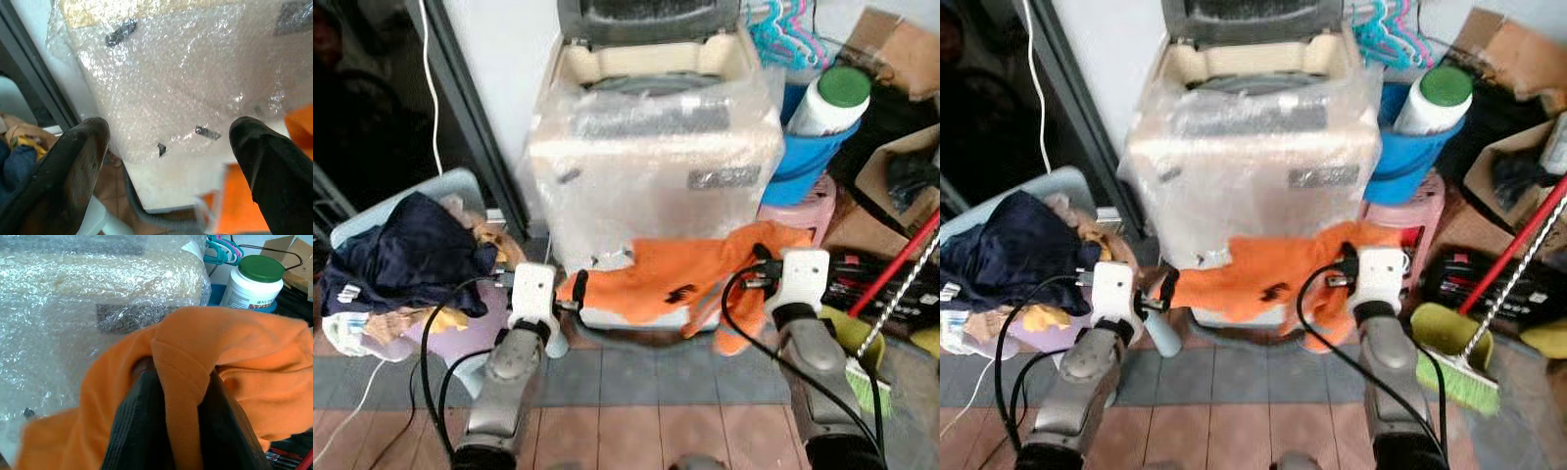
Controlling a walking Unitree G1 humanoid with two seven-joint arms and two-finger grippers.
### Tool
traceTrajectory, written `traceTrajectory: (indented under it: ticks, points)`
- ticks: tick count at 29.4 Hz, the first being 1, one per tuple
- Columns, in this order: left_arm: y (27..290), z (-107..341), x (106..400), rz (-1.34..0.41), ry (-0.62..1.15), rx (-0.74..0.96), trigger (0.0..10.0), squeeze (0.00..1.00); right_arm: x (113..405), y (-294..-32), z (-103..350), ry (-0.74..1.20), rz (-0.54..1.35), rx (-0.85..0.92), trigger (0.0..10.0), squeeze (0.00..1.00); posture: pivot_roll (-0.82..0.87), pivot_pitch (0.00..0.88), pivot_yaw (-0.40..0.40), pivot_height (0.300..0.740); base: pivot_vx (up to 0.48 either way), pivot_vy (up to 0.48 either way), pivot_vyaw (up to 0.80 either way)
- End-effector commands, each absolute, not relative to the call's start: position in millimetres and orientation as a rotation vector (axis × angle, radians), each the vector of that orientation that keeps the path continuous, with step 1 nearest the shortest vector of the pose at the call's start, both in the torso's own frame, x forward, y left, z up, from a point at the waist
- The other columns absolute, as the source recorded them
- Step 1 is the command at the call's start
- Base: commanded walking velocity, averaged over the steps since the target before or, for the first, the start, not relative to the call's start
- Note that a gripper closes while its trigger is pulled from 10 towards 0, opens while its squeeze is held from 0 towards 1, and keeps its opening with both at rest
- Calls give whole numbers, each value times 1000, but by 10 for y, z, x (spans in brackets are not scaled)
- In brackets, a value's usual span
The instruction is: Clothes washing
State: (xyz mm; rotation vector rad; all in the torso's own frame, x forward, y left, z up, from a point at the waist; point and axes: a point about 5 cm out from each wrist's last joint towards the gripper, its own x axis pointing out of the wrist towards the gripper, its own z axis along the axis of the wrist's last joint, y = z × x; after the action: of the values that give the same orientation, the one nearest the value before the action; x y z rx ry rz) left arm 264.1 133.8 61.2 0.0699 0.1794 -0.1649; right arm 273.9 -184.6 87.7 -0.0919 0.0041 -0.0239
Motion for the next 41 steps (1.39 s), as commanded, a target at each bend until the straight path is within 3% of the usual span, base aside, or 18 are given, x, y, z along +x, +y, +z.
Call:
traceTrajectory:
  ticks: [1,12,20,30,41]
  points:
    - [1405,642,2666,-146,177,85,10000,0,2757,-1718,987,-43,20,-87,10000,0,-92,0,80,740,240,0,-456]
    - [1345,762,2799,-85,138,116,10000,0,2887,-1641,1092,-65,89,-96,10000,0,-10,0,-10,740,22,0,-97]
    - [1583,610,2552,18,191,149,10000,0,2838,-1486,1049,-50,144,-68,10000,0,-21,0,11,740,0,0,0]
    - [1545,636,2634,-38,178,155,10000,0,2758,-1614,971,-31,65,-41,10000,0,-64,0,66,740,0,0,0]
    - [1539,652,2572,-9,168,109,10000,0,2896,-1515,1289,-144,225,-105,10000,0,-69,0,63,740,186,0,0]
